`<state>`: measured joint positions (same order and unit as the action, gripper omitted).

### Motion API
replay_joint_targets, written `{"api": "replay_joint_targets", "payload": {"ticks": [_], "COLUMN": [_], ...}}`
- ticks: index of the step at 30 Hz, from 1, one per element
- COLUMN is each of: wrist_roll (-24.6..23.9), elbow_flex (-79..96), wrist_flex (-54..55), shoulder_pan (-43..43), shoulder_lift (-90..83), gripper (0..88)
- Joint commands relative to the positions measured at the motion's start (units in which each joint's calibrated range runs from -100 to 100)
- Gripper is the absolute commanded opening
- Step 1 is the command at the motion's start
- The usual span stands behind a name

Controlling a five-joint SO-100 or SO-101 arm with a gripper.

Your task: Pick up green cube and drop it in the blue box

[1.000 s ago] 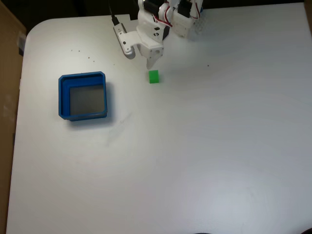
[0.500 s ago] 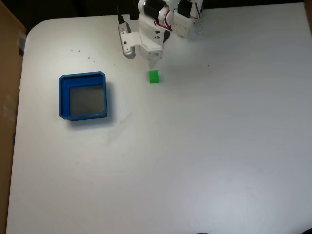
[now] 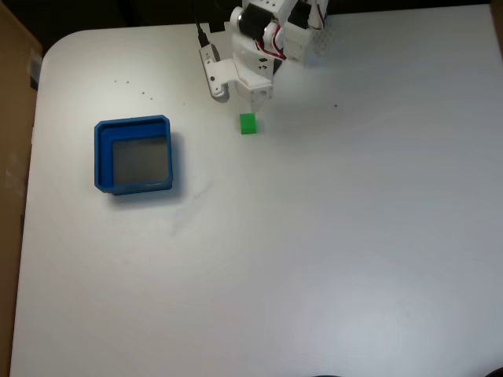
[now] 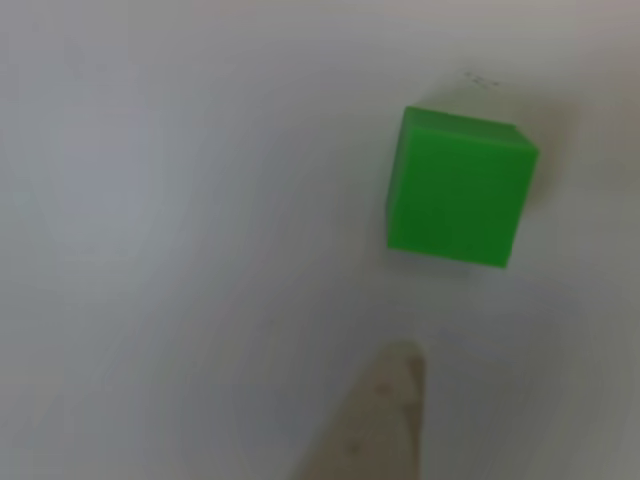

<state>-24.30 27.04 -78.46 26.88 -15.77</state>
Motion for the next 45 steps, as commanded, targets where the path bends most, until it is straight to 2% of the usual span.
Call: {"api": "replay_joint_targets", "payload": {"ticks": [1, 10, 34, 45], "wrist_roll": [-0.2, -0.2, -0.2, -0.2], "elbow_flex": [0.2, 9.5, 10.5, 10.5], "wrist_flex": [4.2, 16.5, 17.3, 22.9], "shoulder_pan": [-0.2, -0.2, -0.2, -0.2], "shoulder_lift": [0.6, -1.0, 4.4, 7.6], "gripper": [25.0, 25.0, 25.0, 25.0]}}
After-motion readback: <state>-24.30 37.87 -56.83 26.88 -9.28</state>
